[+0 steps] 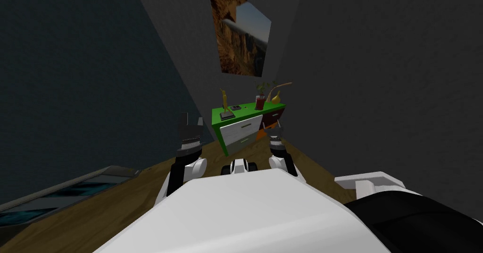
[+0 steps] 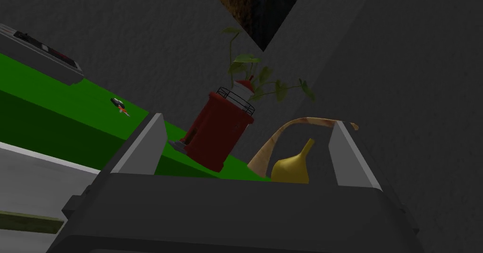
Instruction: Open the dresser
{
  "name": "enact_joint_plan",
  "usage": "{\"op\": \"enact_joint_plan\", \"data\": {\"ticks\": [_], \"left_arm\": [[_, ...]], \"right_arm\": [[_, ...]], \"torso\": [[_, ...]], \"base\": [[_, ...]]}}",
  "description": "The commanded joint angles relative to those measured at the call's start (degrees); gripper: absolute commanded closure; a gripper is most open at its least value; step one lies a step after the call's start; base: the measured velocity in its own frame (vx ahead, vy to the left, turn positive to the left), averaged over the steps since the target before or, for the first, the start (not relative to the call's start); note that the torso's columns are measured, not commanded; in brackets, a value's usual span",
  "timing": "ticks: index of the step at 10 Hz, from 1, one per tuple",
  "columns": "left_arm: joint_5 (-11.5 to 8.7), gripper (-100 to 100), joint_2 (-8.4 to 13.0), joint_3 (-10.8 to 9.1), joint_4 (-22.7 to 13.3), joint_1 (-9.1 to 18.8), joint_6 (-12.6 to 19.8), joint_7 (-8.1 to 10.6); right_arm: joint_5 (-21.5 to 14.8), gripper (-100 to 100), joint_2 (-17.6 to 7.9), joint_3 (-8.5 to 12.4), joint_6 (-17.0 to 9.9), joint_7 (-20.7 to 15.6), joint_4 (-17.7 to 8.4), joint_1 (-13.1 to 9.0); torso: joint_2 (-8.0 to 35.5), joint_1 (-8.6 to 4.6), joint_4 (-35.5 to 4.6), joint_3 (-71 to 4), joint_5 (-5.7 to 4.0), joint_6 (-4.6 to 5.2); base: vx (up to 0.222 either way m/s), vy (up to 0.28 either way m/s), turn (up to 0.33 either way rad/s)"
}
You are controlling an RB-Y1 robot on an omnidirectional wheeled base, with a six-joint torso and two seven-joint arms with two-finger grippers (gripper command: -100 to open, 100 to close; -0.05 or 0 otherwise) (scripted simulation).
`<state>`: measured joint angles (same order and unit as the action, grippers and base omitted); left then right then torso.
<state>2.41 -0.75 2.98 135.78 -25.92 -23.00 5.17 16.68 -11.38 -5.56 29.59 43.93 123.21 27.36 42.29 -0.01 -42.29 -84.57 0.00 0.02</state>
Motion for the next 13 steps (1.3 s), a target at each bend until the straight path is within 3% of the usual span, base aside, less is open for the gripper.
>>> {"op": "enact_joint_plan", "data": {"ticks": [1, 4, 5, 7, 10, 12, 13], "left_arm": [[0.0, 0, 0.0, 0.00, 0.0, 0.0, 0.0, 0.00], [0.0, 0, 0.0, 0.00, 0.0, 0.0, 0.0, 0.00], [0.0, 0, 0.0, 0.00, 0.0, 0.0, 0.0, 0.00], [0.0, 0, 0.0, 0.00, 0.0, 0.0, 0.0, 0.00], [0.0, 0, 0.0, 0.00, 0.0, 0.0, 0.0, 0.00], [0.0, 0, 0.0, 0.00, 0.0, 0.0, 0.0, 0.00], [0.0, 0, 0.0, 0.00, 0.0, 0.0, 0.0, 0.00]], "right_arm": [[2.6, -100, -0.6, -0.3, -0.2, 4.0, -1.4, -0.5], [4.9, -100, -1.1, -0.6, -0.4, 8.6, -2.6, -0.8], [7.2, -100, -1.7, -0.9, -0.7, 10.3, -3.8, -1.2], [7.2, -100, -1.7, -0.9, -0.7, 12.6, -3.8, -1.2], [12.0, -100, -2.8, -1.4, -1.2, 18.0, -6.4, -2.0], [12.0, -100, -2.8, -1.4, -1.2, 20.2, -6.4, -2.0], [14.4, -100, -3.3, -1.6, -1.5, 22.4, -7.8, -2.4]], "torso": [[0.0, -0.01, 0.0, 0.0, 0.00, 0.00], [0.0, 0.03, 0.0, 0.0, 0.00, -0.04], [0.0, 0.01, 0.0, 0.0, 0.00, 0.01], [0.0, 0.01, 0.0, 0.0, 0.00, 0.00], [0.0, 0.02, 0.0, 0.0, 0.00, -0.01], [0.0, 0.01, 0.0, 0.0, 0.00, 0.00], [0.0, 0.00, 0.0, 0.0, 0.00, 0.00]], "base": [[0.003, 0.007, 0.147], [0.004, 0.007, 0.116], [0.006, 0.010, 0.157], [0.003, 0.005, 0.036], [0.004, 0.007, 0.144], [0.005, 0.005, 0.031], [0.003, 0.009, 0.142]]}}
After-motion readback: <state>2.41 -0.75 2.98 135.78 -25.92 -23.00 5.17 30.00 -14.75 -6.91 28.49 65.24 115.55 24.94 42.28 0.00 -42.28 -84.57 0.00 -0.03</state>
